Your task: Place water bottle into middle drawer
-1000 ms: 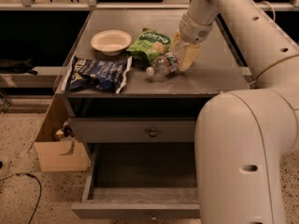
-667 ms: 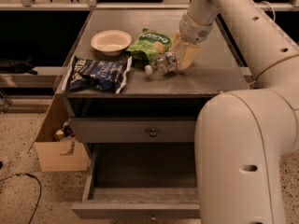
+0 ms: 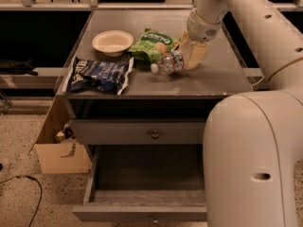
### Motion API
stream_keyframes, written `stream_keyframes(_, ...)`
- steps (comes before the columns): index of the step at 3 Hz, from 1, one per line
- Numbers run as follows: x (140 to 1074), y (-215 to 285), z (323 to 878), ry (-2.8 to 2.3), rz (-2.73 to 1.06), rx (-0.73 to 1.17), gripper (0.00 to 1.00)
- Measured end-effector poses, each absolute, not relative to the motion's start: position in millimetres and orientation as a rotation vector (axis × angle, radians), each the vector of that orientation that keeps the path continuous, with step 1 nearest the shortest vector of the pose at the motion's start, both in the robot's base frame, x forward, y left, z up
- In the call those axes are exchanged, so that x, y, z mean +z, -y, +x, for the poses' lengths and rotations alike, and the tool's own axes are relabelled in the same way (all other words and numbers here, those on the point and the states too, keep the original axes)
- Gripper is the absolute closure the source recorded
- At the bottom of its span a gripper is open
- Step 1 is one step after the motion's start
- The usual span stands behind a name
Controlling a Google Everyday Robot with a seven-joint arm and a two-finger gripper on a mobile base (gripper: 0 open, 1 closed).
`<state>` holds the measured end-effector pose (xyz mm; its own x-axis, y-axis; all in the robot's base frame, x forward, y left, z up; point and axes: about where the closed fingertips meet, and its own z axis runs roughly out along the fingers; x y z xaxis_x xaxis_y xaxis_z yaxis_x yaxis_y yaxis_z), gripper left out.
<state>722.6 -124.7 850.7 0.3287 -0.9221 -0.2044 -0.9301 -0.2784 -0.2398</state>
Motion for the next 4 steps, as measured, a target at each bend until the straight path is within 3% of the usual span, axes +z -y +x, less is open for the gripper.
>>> stream_keyframes(3, 916.2, 158.6, 656.0, -1.720, -2.157, -0.033, 1.00)
stream_keyframes(4, 933.0, 162.2, 601.3, -1.730, -2.047, -0.033, 1.00)
